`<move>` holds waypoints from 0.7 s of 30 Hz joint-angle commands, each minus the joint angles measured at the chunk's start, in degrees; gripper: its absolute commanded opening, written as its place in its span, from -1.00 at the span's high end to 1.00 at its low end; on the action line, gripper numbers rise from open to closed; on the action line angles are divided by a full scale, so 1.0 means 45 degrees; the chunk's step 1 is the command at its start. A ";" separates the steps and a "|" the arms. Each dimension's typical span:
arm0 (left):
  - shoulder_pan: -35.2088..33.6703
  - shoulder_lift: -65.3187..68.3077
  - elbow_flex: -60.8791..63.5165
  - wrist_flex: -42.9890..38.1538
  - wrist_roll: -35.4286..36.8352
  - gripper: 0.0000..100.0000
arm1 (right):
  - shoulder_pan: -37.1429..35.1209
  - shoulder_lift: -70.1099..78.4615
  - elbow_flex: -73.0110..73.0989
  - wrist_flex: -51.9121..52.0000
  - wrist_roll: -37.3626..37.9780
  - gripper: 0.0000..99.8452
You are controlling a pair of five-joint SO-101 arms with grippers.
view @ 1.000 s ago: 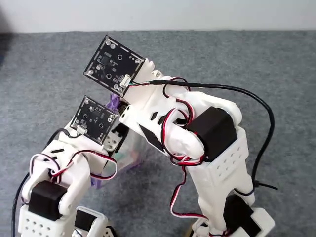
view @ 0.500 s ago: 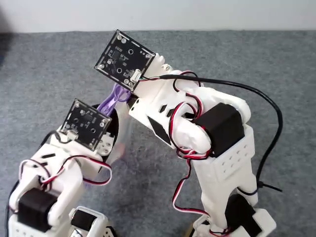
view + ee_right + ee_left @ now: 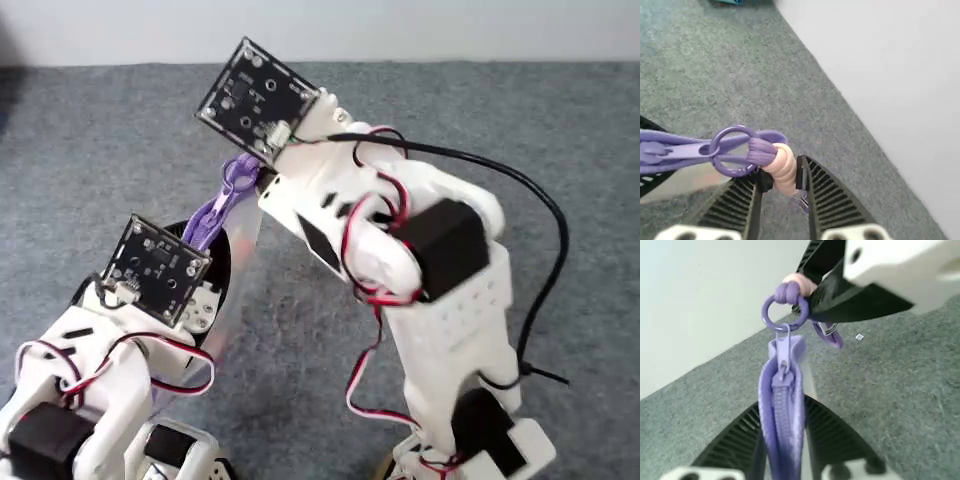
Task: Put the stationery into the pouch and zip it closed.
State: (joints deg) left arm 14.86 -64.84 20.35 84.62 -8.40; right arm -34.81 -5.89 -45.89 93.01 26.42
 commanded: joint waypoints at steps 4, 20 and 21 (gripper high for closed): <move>-0.0156 -0.0234 -0.1924 0.0742 0.1055 0.98 | 0.1553 0.0479 -0.0059 -0.1358 0.0098 0.99; -0.0176 -0.0234 -0.3565 0.1094 0.1231 0.98 | 0.2647 0.1866 -0.0059 -0.2100 0.0117 0.99; -0.0176 -0.0234 -0.3663 0.1172 0.1231 0.98 | 0.2667 0.1944 -0.0059 -0.2100 0.0117 0.99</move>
State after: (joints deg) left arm 14.86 -64.48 9.10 88.75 -3.47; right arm -28.48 1.32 -45.98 85.71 26.51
